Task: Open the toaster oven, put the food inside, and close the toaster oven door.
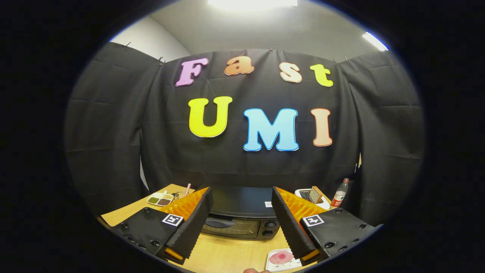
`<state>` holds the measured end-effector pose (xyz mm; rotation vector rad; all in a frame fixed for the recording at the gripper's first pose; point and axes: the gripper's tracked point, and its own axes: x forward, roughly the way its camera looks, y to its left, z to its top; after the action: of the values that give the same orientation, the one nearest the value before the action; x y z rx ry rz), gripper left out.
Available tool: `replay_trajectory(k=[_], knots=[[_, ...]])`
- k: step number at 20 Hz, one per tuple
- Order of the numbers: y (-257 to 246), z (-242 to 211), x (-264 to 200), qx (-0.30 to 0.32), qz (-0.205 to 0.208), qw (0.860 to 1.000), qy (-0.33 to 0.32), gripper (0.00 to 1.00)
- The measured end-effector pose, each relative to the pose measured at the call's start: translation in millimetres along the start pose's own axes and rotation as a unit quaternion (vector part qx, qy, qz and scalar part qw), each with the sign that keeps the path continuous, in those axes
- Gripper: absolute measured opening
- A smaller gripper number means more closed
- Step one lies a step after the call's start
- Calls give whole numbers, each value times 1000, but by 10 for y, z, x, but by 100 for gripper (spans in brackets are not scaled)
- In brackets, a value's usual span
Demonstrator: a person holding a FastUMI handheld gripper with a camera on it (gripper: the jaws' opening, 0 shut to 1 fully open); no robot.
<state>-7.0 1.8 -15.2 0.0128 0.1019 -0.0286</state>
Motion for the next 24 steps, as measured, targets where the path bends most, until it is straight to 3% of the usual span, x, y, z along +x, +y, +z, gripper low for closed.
replay_trajectory(k=[6, 11, 24], knots=[[102, -235, 384, 15, -15, 999, 41, 98], [194, -659, 695, 45, -30, 992, 114, 98], [486, -1385, 1339, -12, -20, 984, 178, 98]])
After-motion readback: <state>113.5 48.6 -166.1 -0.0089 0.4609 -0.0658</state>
